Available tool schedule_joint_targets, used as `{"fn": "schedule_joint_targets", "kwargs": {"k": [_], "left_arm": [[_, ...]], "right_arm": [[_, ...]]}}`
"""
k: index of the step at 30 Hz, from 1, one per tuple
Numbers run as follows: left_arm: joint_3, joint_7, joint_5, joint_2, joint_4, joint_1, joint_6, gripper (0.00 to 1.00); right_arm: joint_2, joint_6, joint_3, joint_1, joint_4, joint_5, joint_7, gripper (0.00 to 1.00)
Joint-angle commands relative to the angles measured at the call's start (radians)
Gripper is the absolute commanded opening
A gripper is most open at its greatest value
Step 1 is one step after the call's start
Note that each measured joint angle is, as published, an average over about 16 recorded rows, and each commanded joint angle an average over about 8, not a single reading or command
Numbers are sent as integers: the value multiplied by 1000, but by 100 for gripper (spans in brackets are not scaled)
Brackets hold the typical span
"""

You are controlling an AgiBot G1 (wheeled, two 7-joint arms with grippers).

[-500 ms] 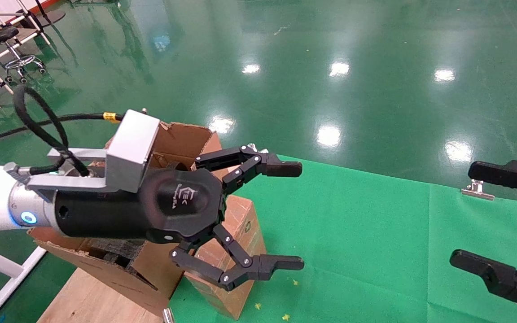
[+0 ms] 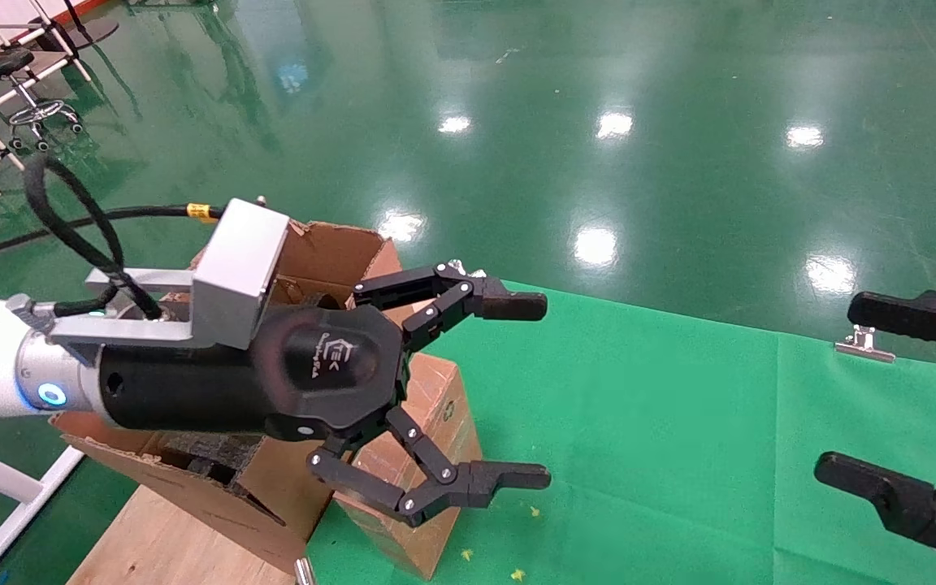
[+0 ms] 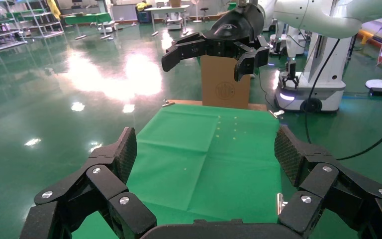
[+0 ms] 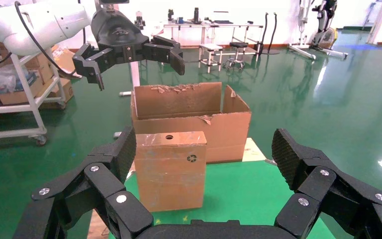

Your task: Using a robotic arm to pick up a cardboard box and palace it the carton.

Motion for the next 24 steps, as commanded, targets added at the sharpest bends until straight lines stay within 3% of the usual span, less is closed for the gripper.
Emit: {"fn": "schedule_joint_targets", "kwargs": {"k": [1, 5, 15, 24], "left_arm": [[0, 0, 0, 0, 0, 0, 0, 100], [0, 0, 0, 0, 0, 0, 0, 100], [24, -28, 60, -24, -3, -17, 2, 100], [98, -227, 240, -97, -21, -69, -59, 100]], "right_arm": [[0, 0, 0, 0, 0, 0, 0, 52], [0, 0, 0, 0, 0, 0, 0, 2], [0, 0, 0, 0, 0, 0, 0, 0], [0, 0, 0, 0, 0, 0, 0, 0]]}}
